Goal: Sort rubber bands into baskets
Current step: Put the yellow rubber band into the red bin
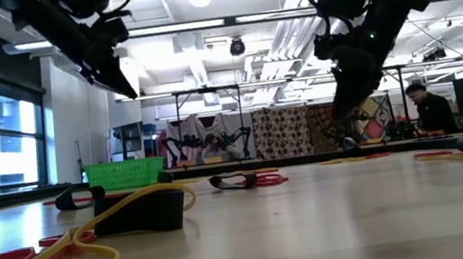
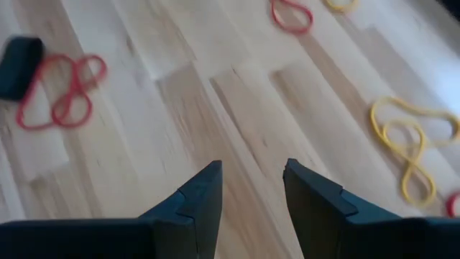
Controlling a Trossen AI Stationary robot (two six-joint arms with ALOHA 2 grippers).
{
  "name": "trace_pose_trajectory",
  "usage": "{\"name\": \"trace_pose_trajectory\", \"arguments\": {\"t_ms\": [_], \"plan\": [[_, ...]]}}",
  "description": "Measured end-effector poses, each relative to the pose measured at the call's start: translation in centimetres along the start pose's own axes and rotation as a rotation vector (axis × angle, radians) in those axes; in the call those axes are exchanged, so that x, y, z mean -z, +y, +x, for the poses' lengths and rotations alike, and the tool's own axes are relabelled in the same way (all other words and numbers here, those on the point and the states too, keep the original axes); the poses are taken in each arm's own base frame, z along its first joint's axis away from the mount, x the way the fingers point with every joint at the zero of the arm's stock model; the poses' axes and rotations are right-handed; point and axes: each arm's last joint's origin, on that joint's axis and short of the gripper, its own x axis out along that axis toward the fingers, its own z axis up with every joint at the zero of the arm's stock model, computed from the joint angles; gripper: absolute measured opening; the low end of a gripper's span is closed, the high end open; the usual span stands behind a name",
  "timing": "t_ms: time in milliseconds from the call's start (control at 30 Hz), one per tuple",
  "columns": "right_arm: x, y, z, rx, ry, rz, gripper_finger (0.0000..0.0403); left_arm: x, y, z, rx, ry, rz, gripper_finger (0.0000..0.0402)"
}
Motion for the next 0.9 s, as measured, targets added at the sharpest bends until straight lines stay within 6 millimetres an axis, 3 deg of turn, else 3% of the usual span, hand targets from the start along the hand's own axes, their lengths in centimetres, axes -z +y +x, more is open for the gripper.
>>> {"name": "trace_pose_trajectory", "arguments": {"t_ms": [200, 400, 667, 900], "plan": [[-0.4, 0.1, 0.0, -0.014, -0.039, -0.023, 0.0138, -1.1, 4.4, 0.5, -0.054, 0.120, -0.013, 0.0000], [-0.4, 0.1, 0.0, -0.015, -0.044, -0.030, 0.0138, -0.7, 8.0, 3.2, -0.066, 0.284, -0.120, 0.0000], [-0.4, 0.1, 0.0, -0.015, -0.043, -0.031, 0.0137, 1.2, 10.1, 7.4, -0.043, 0.475, -0.172, 0.0015], [-0.4, 0.1, 0.0, -0.021, -0.041, -0.031, 0.0137, 0.8, 11.8, 9.4, -0.098, 0.514, -0.202, 0.0060]]}}
